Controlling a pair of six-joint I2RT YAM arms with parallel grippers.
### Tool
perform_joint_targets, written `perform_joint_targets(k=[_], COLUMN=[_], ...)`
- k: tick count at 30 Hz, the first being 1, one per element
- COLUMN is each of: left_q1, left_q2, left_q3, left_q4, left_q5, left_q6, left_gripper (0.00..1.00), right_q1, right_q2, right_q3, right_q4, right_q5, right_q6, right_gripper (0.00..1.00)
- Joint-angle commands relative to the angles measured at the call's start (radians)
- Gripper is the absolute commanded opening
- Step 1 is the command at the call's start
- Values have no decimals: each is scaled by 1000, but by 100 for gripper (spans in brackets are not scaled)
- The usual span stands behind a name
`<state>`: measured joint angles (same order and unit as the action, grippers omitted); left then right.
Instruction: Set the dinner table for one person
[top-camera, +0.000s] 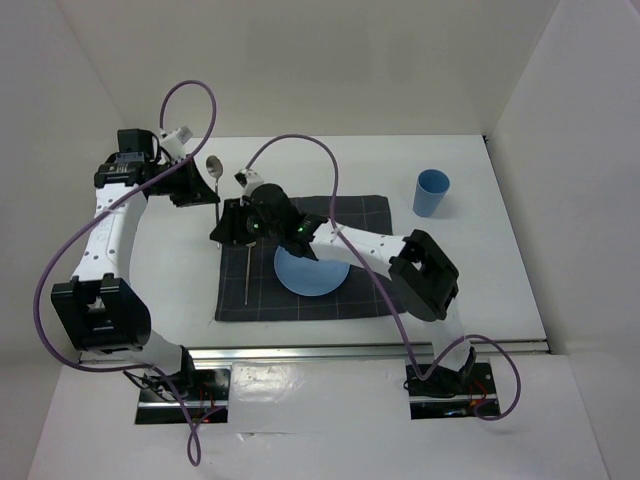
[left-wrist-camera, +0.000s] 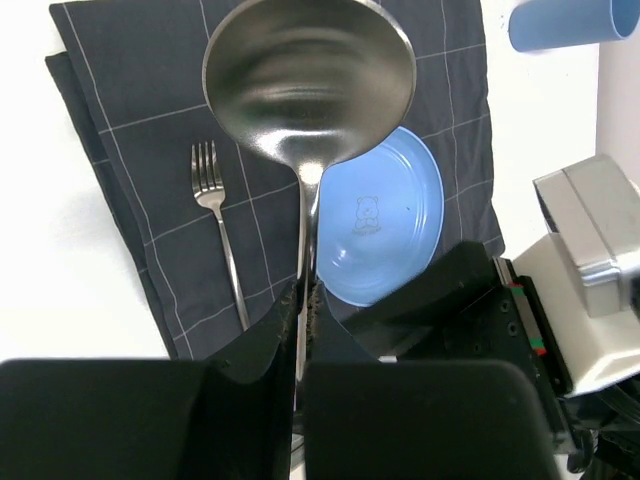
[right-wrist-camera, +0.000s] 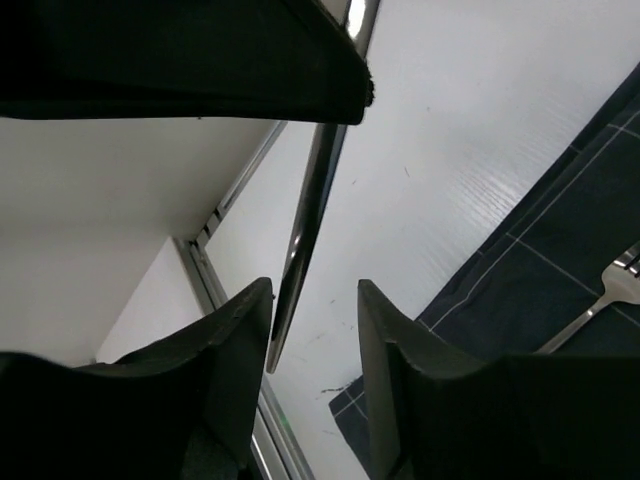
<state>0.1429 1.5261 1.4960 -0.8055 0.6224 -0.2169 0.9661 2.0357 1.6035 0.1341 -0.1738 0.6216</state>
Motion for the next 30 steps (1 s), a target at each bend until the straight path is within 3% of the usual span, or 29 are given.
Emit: perform_joint_targets(k=[1,5,7,9,12,14,15,26,30], left_q1=[0,0,0,0,0,0,0,121,130], left_q2=[-44,-72,-81,-81,-81,-90,-90,-113,-122], left_q3=[-12,-48,-59,-59,-8,21,30,-45,-45], left_q4=[31,51,51,51,13,0,0,11,11], left_q5=[11,11,11,11,2,-38,-50,-136,-171], left_q6=[-18,-30,-30,-12,22,22,22,53,65], left_gripper=[0,0,0,0,33,50,52,54,54], right_q1=[-6,-29,-39,-53,-84,-130,-148,-502,-726], right_q2=[-2,8,8,-2,-61,-141,-175,-825,-888], right_q3=[44,55,45,35,-34,-97,-172,-730,-847], right_q4=[67,81,91,91,79,68,55,-296,-375], right_q5=[-44,-87,-101,-140,-174,-200,-238,-395,-510], right_q6=[6,36,50,64,89,113,113,38,-54], right_gripper=[44,24,7,0,0,0,0,0,0])
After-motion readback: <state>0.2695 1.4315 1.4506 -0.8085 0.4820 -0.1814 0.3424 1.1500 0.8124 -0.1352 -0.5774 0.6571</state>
